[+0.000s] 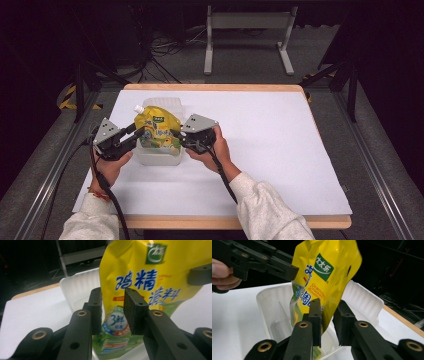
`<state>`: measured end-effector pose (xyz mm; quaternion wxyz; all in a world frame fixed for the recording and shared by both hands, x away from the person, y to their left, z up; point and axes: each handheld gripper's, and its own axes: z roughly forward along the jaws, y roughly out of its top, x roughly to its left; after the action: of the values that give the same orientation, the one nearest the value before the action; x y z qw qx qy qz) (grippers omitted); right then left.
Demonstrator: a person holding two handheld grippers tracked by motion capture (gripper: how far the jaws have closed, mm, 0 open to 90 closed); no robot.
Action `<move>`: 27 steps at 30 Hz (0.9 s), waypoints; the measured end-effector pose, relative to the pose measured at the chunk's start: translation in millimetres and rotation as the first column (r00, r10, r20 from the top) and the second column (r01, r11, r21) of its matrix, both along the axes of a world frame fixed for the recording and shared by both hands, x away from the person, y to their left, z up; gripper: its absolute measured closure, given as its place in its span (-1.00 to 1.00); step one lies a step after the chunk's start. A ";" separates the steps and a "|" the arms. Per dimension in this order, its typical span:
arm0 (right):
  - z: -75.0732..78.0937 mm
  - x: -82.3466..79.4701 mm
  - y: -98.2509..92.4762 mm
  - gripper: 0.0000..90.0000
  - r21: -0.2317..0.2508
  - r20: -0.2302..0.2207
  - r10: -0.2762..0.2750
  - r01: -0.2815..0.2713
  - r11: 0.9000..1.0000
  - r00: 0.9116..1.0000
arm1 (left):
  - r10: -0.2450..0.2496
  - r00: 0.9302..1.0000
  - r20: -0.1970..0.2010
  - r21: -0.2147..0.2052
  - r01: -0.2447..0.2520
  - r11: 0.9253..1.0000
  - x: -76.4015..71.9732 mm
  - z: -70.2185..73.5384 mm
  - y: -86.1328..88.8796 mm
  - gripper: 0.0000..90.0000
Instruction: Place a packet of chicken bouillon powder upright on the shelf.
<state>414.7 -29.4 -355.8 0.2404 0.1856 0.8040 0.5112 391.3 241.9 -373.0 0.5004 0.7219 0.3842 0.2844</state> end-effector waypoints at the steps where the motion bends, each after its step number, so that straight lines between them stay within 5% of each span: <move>1: 0.0 0.0 0.0 0.71 0.000 0.000 0.000 0.000 1.000 1.000 | 0.000 1.000 0.000 0.000 0.000 1.000 0.0 0.0 0.0 0.52; 11: 13.8 -5.4 -12.2 0.63 -0.002 0.005 -0.002 0.002 1.000 1.000 | 0.014 1.000 0.012 -0.025 -0.014 1.000 -11.0 3.9 1.6 0.39; 27: 22.5 -15.5 -31.4 0.48 -0.075 0.033 -0.023 0.025 0.997 0.999 | -0.012 0.999 0.046 0.033 0.010 0.999 -35.4 6.6 -10.8 0.16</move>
<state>399.2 -60.7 -333.3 0.2662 0.1780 0.8164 0.4806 355.9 231.1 -366.3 0.4987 0.7254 0.3639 0.3045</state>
